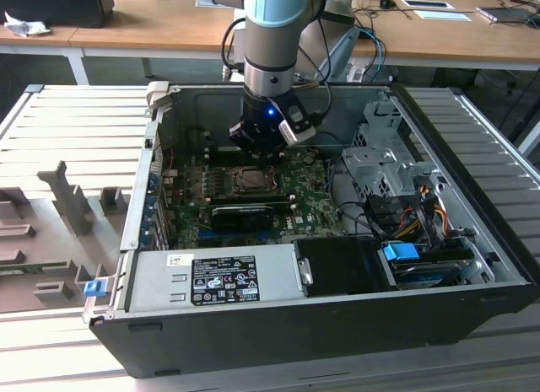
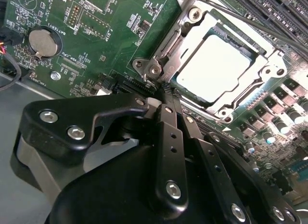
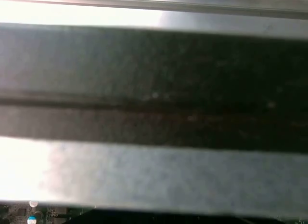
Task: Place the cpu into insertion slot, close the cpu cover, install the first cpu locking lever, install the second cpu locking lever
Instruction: 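Install the first cpu locking lever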
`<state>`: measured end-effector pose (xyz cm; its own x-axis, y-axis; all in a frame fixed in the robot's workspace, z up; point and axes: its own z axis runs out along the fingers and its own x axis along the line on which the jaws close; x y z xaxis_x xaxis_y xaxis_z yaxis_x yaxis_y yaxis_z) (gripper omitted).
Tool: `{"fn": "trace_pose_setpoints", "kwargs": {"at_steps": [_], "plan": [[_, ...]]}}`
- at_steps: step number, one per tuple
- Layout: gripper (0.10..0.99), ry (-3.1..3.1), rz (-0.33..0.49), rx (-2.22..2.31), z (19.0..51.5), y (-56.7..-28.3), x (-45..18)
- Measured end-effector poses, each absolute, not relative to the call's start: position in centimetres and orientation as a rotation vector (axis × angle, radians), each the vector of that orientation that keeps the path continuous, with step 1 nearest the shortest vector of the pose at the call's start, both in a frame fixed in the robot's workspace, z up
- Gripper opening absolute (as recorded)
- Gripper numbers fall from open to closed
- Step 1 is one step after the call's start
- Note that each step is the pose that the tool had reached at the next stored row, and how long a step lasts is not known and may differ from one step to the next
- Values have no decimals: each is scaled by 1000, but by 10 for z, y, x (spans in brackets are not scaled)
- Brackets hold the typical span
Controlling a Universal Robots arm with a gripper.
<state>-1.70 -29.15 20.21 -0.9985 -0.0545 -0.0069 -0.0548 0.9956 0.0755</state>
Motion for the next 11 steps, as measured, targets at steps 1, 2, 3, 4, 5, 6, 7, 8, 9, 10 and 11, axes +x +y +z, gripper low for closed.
{"fn": "trace_pose_setpoints", "kwargs": {"at_steps": [1, 2, 3, 4, 5, 6, 7, 8, 9, 10, 11], "plan": [[106, 3133, 119, -86, 202, -292, -17], [106, 3133, 120, -86, 202, -292, -17], [106, 3133, 125, -86, 202, -292, -17], [106, 3132, 136, -86, 201, -292, -16], [106, 3132, 142, -86, 201, -292, -16], [106, 3132, 147, -86, 201, -292, -16], [106, 3132, 149, -86, 201, -291, -16], [106, 3132, 149, -86, 201, -291, -16], [106, 3132, 150, -86, 201, -291, -16], [106, 3132, 150, -86, 202, -291, -16], [106, 3133, 150, -86, 203, -291, -16]]}}
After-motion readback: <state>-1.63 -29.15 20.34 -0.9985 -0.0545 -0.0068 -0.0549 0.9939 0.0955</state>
